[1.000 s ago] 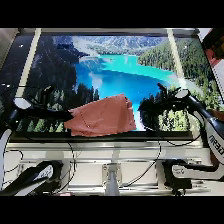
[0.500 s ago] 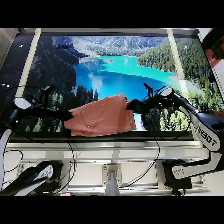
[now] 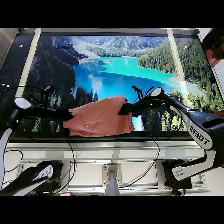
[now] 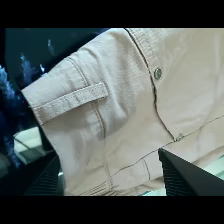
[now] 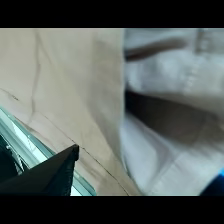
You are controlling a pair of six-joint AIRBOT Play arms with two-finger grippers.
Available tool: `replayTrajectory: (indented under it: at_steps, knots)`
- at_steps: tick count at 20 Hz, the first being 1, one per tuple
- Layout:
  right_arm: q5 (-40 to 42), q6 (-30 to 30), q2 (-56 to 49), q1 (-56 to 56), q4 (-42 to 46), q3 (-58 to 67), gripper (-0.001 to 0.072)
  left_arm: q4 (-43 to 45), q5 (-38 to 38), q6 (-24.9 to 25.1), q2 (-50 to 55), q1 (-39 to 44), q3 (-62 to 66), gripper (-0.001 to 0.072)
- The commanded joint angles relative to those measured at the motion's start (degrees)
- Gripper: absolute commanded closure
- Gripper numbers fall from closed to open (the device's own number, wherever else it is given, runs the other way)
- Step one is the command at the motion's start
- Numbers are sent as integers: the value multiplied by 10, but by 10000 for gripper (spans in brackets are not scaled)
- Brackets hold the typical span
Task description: Fold the clothes and pants, and hang the long-sleeved shirts on hangers.
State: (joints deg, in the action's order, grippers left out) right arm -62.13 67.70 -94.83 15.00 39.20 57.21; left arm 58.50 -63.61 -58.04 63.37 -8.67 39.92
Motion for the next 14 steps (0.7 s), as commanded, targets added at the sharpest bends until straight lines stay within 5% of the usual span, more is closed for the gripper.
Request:
replayTrajectory:
  at_steps: [1, 4, 6, 11, 14]
  knots:
    - [-3, -16, -2, 30, 0, 20, 173, -6, 0, 0, 20, 0, 0, 9]
    - [-2, -16, -2, 40, -2, 51, 353, -52, 5, 0, 24, 0, 0, 9]
    - [-8, -15, -2, 40, -1, 76, 709, -88, 16, 7, 24, 0, 0, 9]
    - [-136, -11, 11, 26, 48, 183, 702, -103, 19, 7, 21, -10, 10, 8]
    - [-139, 42, 61, -2, 138, 233, 702, -103, 19, 7, 5, -31, 33, 8]
